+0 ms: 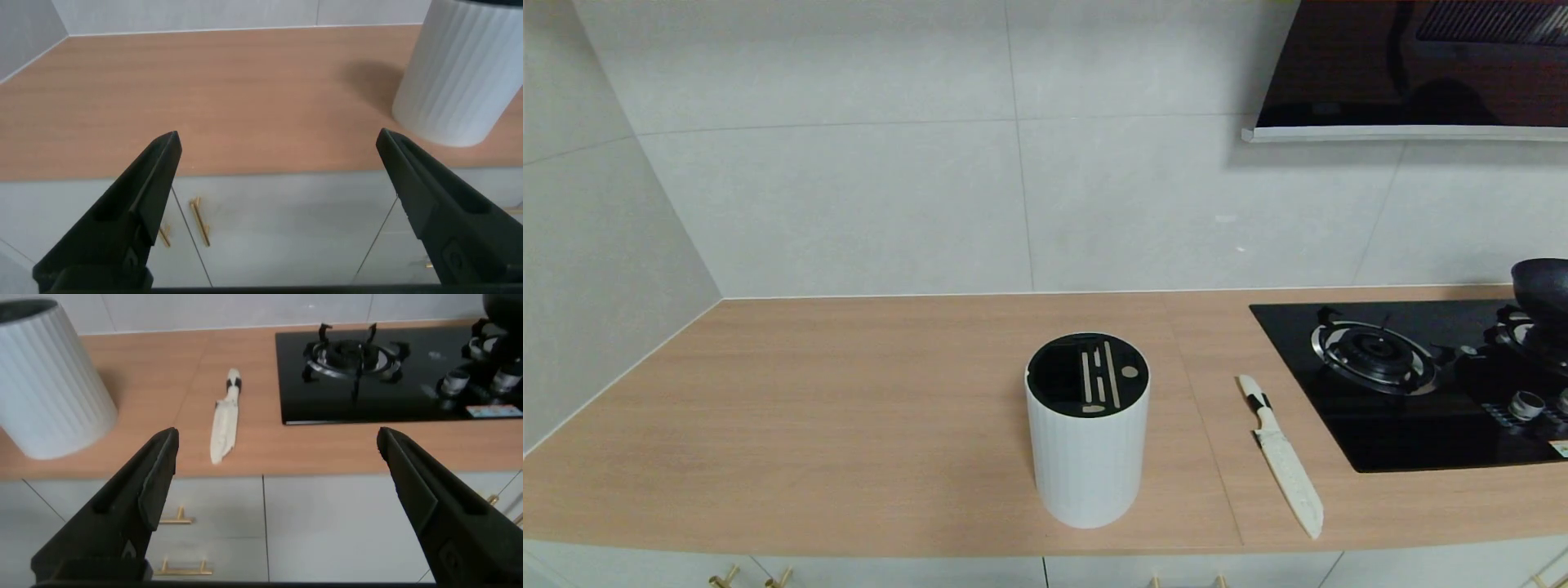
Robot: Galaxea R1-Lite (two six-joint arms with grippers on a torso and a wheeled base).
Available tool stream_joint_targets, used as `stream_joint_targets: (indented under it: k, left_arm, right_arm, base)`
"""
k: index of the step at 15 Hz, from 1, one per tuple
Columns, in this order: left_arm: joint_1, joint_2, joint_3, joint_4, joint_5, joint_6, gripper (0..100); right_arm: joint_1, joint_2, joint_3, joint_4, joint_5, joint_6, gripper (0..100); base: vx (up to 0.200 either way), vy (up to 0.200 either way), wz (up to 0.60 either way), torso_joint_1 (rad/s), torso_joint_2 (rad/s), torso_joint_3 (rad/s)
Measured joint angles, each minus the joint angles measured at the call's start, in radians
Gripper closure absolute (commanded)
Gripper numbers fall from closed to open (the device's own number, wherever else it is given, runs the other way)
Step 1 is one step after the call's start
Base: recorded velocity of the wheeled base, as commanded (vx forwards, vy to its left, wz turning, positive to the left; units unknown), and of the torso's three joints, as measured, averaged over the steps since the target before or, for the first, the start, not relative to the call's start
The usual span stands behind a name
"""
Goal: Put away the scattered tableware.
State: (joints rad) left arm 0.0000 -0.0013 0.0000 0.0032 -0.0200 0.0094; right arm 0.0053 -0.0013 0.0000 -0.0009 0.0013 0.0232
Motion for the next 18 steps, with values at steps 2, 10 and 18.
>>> stream_joint_targets:
  k: [2, 10, 18]
  left_arm:
    - [0.0, 0.0, 0.0, 0.0, 0.0, 0.0, 0]
    - [0.0, 0.0, 0.0, 0.0, 0.0, 0.0, 0]
    - [0.0, 0.0, 0.0, 0.0, 0.0, 0.001, 0]
  right_arm:
    - [0.0, 0.0, 0.0, 0.0, 0.0, 0.0, 0]
    - [0.0, 0.0, 0.0, 0.0, -0.004, -0.004, 0]
    - [0.001, 0.003, -0.091, -0.036, 0.011, 0.012, 0]
  base:
    - [0.0, 0.0, 0.0, 0.149, -0.31, -0.156]
    - [0.0, 0.0, 0.0, 0.005, -0.01, -0.004]
    - [0.0, 0.0, 0.0, 0.0, 0.0, 0.0]
